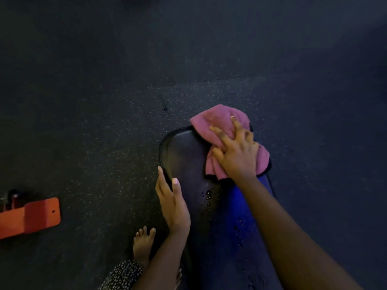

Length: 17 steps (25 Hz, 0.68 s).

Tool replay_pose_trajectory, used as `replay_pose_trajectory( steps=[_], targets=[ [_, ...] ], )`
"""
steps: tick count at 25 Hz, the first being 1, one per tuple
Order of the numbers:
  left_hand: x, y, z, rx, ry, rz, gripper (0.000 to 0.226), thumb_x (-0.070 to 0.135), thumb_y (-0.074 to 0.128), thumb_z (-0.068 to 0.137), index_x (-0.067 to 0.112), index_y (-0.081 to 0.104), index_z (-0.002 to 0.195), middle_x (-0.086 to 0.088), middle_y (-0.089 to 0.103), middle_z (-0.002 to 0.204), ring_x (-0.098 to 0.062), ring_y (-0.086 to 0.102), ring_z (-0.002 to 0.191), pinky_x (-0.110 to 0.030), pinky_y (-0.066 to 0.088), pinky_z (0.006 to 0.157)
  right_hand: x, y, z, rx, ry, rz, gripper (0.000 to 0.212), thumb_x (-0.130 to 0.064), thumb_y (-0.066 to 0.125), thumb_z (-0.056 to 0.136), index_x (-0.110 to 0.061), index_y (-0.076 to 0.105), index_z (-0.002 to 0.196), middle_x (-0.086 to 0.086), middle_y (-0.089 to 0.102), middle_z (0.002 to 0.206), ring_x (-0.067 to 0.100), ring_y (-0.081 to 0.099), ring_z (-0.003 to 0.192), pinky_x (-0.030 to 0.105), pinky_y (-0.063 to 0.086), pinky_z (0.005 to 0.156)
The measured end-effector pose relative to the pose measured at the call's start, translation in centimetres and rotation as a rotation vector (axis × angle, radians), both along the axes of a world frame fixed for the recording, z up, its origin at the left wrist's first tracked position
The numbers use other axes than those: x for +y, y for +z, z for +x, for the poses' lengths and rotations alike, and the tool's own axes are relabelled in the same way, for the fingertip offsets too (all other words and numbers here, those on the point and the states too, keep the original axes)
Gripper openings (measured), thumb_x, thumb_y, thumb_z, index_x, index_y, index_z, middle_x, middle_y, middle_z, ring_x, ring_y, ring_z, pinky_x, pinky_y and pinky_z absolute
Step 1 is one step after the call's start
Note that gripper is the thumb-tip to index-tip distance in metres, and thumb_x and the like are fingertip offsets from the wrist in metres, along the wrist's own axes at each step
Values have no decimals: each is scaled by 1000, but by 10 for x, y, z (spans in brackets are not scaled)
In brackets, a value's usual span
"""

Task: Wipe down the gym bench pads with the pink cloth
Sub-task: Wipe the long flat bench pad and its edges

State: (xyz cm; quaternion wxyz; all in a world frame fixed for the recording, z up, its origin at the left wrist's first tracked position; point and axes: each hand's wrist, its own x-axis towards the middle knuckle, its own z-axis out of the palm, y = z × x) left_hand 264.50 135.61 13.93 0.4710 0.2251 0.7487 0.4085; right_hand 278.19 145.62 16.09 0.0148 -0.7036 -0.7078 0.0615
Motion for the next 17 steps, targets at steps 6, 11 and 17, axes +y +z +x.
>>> replay_pose_trajectory(
  steps=[6, 11, 17],
  targets=[
    [-1, 9, -6, -49, -140, -37, 71, 63, 33, 86, 39, 4, 146, 3, 7, 155, -22, 21, 140, -41, 27, 107, -8, 10, 20, 36, -309, -74, 51, -41, 51, 87, -44, 37, 136, 5, 13, 154, 38, 31, 125, 52, 33, 97],
    [-2, 37, -41, -30, -401, 5, 56, 38, 34, 97, 25, 13, 148, -1, 10, 157, -15, 16, 142, -32, 16, 112, -94, 10, -39, 91, -193, -81, 53, -43, 46, 82, -47, 38, 135, 4, 16, 156, 39, 34, 125, 57, 34, 95],
    [32, 42, -72, 434, -1017, 375, 64, 52, 29, 89, 19, 29, 144, -3, 25, 153, -14, 19, 142, -32, 15, 116, -216, -10, -112, 146, -129, -6, 50, -48, 53, 68, -46, 56, 117, -3, 30, 148, 31, 43, 109, 41, 36, 80]
  ],
)
